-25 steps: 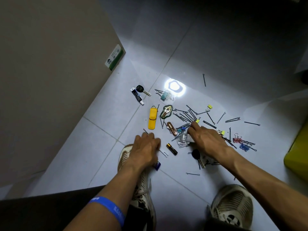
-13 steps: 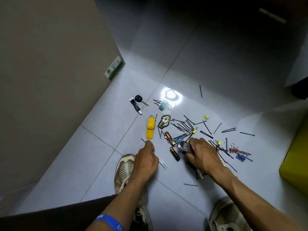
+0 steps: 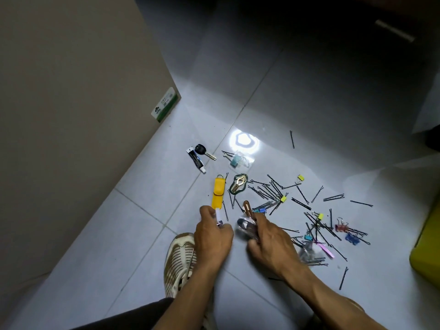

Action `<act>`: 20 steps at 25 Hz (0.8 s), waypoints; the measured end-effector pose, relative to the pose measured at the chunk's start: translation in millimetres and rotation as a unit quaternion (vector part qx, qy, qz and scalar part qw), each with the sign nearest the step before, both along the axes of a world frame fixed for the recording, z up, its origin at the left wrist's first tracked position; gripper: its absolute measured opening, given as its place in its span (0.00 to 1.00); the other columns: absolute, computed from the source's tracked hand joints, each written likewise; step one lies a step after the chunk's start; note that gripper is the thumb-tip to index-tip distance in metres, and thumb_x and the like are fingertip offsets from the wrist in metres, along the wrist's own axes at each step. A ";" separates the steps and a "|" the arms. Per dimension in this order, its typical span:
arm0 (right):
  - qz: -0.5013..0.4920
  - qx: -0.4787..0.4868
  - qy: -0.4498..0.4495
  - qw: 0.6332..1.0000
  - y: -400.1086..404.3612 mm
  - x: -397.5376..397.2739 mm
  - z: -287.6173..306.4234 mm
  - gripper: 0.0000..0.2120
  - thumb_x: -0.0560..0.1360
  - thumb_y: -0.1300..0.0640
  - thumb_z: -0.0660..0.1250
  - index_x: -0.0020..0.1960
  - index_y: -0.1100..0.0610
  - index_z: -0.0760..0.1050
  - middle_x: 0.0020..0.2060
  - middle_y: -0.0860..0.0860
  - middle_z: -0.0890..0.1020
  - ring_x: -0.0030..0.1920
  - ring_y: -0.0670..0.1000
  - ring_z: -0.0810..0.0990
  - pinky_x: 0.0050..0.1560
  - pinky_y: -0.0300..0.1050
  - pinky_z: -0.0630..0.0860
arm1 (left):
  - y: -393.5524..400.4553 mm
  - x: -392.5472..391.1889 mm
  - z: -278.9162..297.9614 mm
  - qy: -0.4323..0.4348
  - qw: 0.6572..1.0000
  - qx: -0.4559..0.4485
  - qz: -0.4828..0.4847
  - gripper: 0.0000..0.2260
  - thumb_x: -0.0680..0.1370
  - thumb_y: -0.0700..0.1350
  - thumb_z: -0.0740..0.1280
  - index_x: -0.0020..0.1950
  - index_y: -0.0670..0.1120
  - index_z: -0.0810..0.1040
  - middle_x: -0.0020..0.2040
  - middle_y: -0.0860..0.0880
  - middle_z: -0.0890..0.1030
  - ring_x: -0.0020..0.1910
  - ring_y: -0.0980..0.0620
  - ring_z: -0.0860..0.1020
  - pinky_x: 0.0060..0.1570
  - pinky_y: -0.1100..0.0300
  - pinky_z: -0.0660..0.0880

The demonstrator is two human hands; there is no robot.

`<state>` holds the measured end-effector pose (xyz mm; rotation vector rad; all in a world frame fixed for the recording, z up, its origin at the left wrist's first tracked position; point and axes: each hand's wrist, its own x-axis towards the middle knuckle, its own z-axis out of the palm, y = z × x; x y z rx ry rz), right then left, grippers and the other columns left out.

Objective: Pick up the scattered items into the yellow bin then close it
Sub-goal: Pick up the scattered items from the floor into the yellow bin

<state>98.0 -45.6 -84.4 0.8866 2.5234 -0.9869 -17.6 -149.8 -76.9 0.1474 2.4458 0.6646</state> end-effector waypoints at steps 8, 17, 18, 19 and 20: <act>-0.087 -0.005 0.051 0.995 22.5 -40.1 -3.4 0.13 0.78 0.47 0.63 0.44 0.51 0.61 0.40 0.51 0.77 0.41 0.58 0.76 0.36 0.46 0.63 | 33.7 -55.6 5.2 -0.007 0.988 0.062 0.140 0.06 0.65 0.46 0.59 0.31 0.43 0.65 0.29 0.47 0.69 0.33 0.41 0.66 0.32 0.54 0.63; -0.109 -0.114 0.063 0.986 35.2 -28.9 -6.8 0.10 0.80 0.49 0.60 0.48 0.52 0.60 0.41 0.47 0.72 0.39 0.49 0.72 0.38 0.44 0.66 | 51.3 -61.0 -23.3 0.030 0.995 -0.079 -0.061 0.18 0.76 0.59 0.66 0.50 0.46 0.68 0.46 0.46 0.77 0.47 0.41 0.77 0.42 0.54 0.70; -0.141 -0.164 0.082 0.973 39.7 -25.8 -3.4 0.10 0.80 0.49 0.61 0.48 0.52 0.61 0.41 0.46 0.72 0.40 0.47 0.71 0.39 0.39 0.68 | 52.3 -62.9 -22.3 0.019 0.996 -0.072 -0.056 0.17 0.75 0.59 0.66 0.48 0.46 0.69 0.44 0.48 0.76 0.45 0.44 0.77 0.41 0.55 0.70; -0.176 -0.218 0.103 0.954 44.0 -23.9 1.8 0.08 0.80 0.50 0.62 0.49 0.51 0.64 0.41 0.46 0.73 0.41 0.47 0.72 0.41 0.34 0.69 | 53.1 -63.1 -17.7 0.008 0.997 -0.055 -0.047 0.16 0.75 0.58 0.66 0.46 0.46 0.70 0.42 0.50 0.76 0.42 0.47 0.76 0.39 0.56 0.71; -0.214 -0.278 0.126 0.928 48.8 -23.0 8.7 0.05 0.80 0.52 0.63 0.52 0.49 0.66 0.42 0.46 0.75 0.43 0.48 0.74 0.43 0.32 0.70 | 54.3 -62.1 -12.6 -0.002 0.999 -0.030 -0.035 0.15 0.73 0.58 0.65 0.43 0.46 0.72 0.39 0.50 0.77 0.38 0.49 0.76 0.37 0.56 0.71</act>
